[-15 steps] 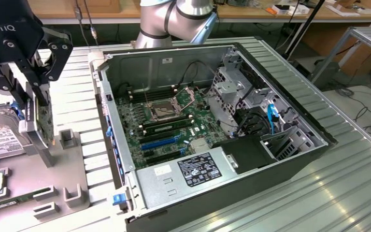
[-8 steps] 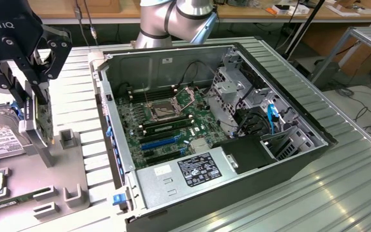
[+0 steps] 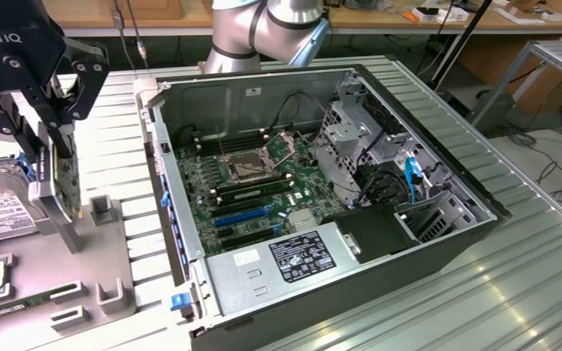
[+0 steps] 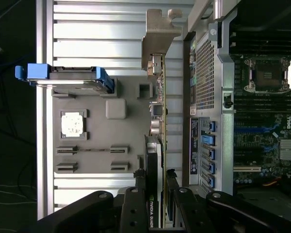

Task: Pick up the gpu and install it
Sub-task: 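Pick up the gpu and move the gpu toward the slot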

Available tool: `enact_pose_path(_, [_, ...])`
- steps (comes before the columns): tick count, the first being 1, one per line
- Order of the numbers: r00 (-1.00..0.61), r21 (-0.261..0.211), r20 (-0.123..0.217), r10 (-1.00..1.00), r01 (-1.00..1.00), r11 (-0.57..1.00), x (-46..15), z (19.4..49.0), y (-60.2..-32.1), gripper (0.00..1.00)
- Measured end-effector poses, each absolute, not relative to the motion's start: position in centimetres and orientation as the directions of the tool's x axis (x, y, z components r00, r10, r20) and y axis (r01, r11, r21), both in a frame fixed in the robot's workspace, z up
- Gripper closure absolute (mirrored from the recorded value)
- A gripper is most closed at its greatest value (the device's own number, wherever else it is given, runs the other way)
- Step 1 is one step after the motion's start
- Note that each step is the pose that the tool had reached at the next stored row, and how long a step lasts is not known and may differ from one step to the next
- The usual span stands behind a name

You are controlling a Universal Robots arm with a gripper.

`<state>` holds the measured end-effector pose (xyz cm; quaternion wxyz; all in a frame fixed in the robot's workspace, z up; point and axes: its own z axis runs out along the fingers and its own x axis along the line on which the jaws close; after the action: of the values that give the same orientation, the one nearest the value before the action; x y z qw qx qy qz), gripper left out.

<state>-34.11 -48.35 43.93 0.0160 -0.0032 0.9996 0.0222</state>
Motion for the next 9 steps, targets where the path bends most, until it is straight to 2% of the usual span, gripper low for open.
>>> enact_pose_path(9, [-0.999,0.044,-0.032,-0.006,-0.007,0.999,-33.59,43.92,-48.35,0.73])
